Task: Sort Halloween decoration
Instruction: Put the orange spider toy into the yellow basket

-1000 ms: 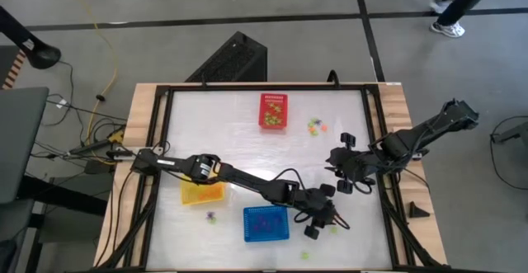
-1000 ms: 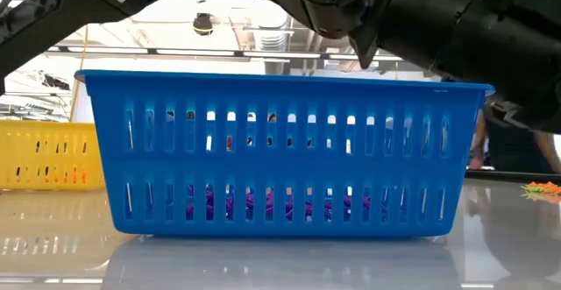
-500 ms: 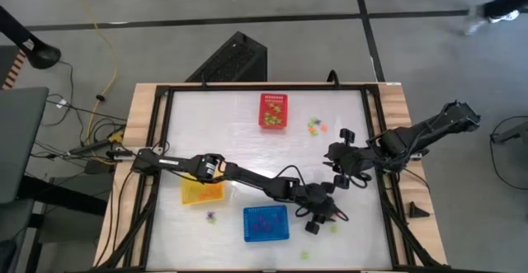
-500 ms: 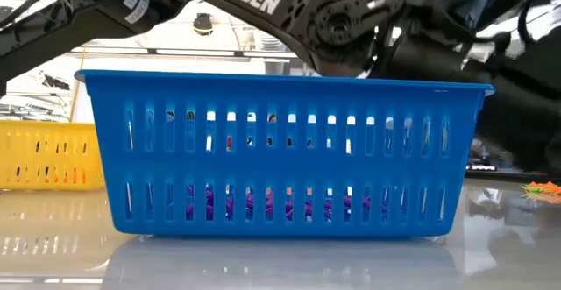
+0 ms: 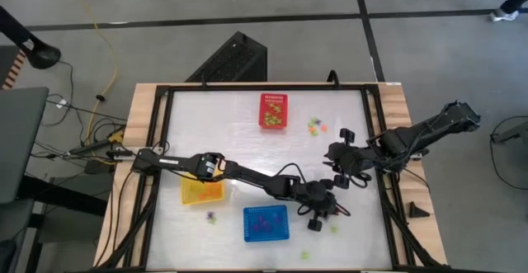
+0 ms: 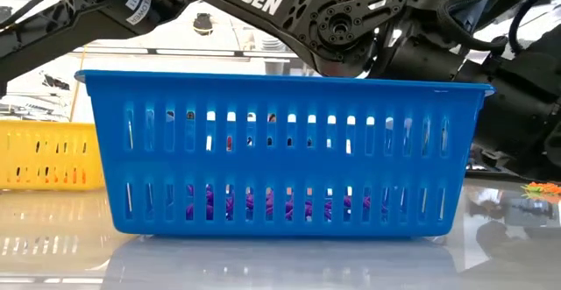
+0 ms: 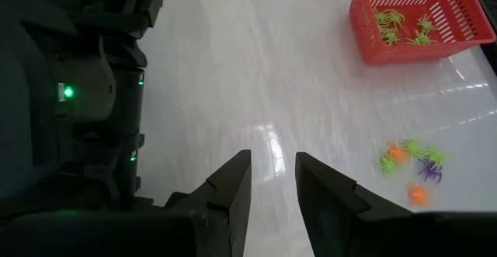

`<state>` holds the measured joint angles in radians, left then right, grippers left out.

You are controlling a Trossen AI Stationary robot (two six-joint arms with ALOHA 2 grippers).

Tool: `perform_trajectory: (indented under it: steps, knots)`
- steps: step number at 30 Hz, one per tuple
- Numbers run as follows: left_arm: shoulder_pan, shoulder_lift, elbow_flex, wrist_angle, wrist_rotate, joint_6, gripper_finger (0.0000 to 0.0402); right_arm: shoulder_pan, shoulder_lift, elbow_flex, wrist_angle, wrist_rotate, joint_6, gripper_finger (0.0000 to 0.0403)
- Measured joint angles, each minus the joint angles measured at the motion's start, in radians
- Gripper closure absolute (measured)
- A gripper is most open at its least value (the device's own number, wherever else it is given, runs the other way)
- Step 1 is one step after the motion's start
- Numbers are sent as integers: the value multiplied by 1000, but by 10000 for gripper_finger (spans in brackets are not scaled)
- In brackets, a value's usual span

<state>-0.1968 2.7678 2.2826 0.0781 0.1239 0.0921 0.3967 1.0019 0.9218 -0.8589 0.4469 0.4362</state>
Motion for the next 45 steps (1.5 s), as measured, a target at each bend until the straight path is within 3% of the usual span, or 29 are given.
perform_trajectory:
  steps: [2, 14, 18, 24, 32, 38, 45]
  knots:
    - [1, 0, 0, 17, 2, -19, 393, 0, 0, 0, 0, 0, 0, 269]
    - [1, -82, -1, 36, 28, -49, 401, 1, 0, 0, -2, -2, 0, 269]
    - [-4, -121, -1, -29, 28, -23, 401, 1, 0, 0, -2, -4, 0, 269]
    - [-32, -226, -1, -354, 11, 50, 401, 1, 0, 0, -1, -4, 1, 269]
    - [-118, -360, -1, -754, -122, 119, 401, 1, 0, 0, 0, -4, 23, 269]
    - [-151, -448, -1, -1157, -286, 16, 401, 3, 0, 0, -1, -4, 46, 269]
    - [-184, -567, -16, -1460, -418, -156, 401, 9, 0, 0, -2, -4, 87, 269]
